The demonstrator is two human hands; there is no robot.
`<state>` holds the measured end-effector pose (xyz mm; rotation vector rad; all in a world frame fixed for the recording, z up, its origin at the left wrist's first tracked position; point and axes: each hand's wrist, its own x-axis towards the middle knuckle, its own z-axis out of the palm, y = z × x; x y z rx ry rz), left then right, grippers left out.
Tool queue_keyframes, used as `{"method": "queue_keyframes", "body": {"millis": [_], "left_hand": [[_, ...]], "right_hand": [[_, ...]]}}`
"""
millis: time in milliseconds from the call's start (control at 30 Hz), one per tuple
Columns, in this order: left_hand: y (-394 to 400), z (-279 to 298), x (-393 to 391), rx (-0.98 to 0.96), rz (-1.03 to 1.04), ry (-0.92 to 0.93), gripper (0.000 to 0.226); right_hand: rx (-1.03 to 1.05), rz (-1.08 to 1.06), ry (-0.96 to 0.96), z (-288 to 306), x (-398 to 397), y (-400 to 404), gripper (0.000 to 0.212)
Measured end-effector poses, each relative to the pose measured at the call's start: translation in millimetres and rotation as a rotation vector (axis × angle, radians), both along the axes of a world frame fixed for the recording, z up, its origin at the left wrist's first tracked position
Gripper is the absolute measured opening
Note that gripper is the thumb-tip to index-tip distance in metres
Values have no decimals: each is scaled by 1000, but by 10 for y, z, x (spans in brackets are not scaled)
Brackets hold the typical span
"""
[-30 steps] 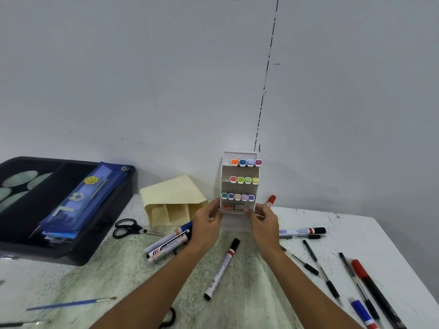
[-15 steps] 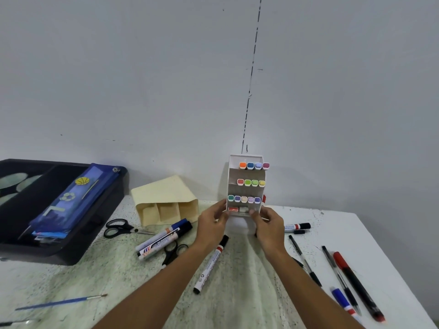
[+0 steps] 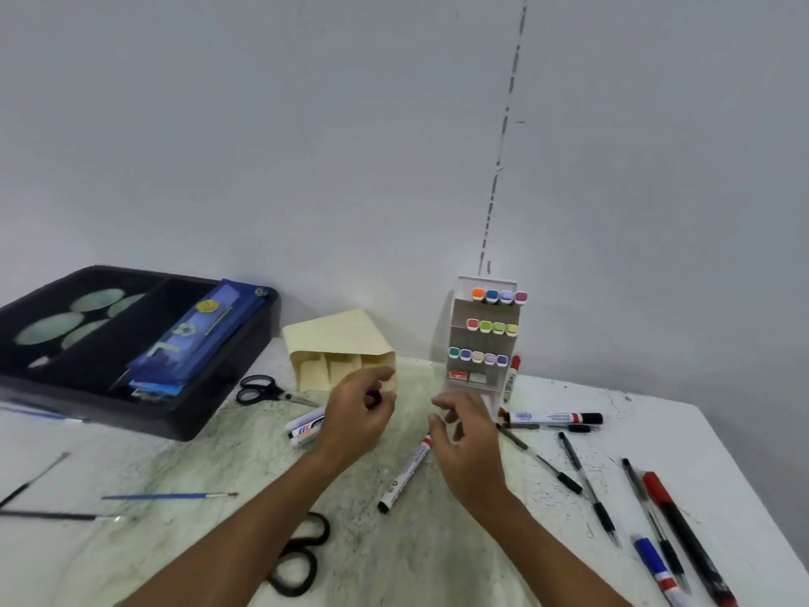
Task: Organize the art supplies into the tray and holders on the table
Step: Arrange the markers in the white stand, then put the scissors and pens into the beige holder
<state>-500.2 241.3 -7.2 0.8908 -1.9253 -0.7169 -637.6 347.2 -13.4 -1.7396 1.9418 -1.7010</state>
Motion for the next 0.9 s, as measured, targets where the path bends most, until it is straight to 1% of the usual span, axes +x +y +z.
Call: {"method": "queue_keyframes", "body": {"millis": [100,200,267,367,467,500,567,633,667,700,733,800,867,900], "left_hand": [[-76,42,377,-70,145,-4,30],[-180,53,686,-34,247,20,34],[-278,65,838,31,260,19,39],[-508,81,953,-12,203,-70,51],[-854,193,927,29,91,-256,69],[-983,236,883,27,58,-341,74],[-1248,306,755,-25,1,-579,83],[-1454,344,604,-68,-66,-791,89],[-1519,343,537,-62,-98,-857,90],[-1562,329,488,-45,-123,-902,90],[-1597,299,448,-31,-144,-924,89],[-1624,233,434,-39,-149,-921,87],[-1625,190,458,-61,-136,-877,85],[-1625,180,468,-65,-132,-856,84]], "right_hand": [[137,154,-19,65,201,-229,22],[280,174,-23,125,329,-565,34],[345,132,-120,155,374,-790,44],[413,40,-314,143,373,-1034,54],[346,-136,-432,72,409,-1166,49],[315,-201,-454,46,418,-1187,46],[290,-286,-500,4,436,-1218,43],[310,-305,-587,-22,450,-1233,47],[313,-297,-621,-34,463,-1216,48],[303,-298,-623,-51,490,-1186,46],[283,-320,-589,-73,522,-1153,38],[226,-360,-496,-123,600,-1081,23],[169,-371,-463,-155,646,-1045,26],[153,-371,-493,-148,647,-1050,25]]}}
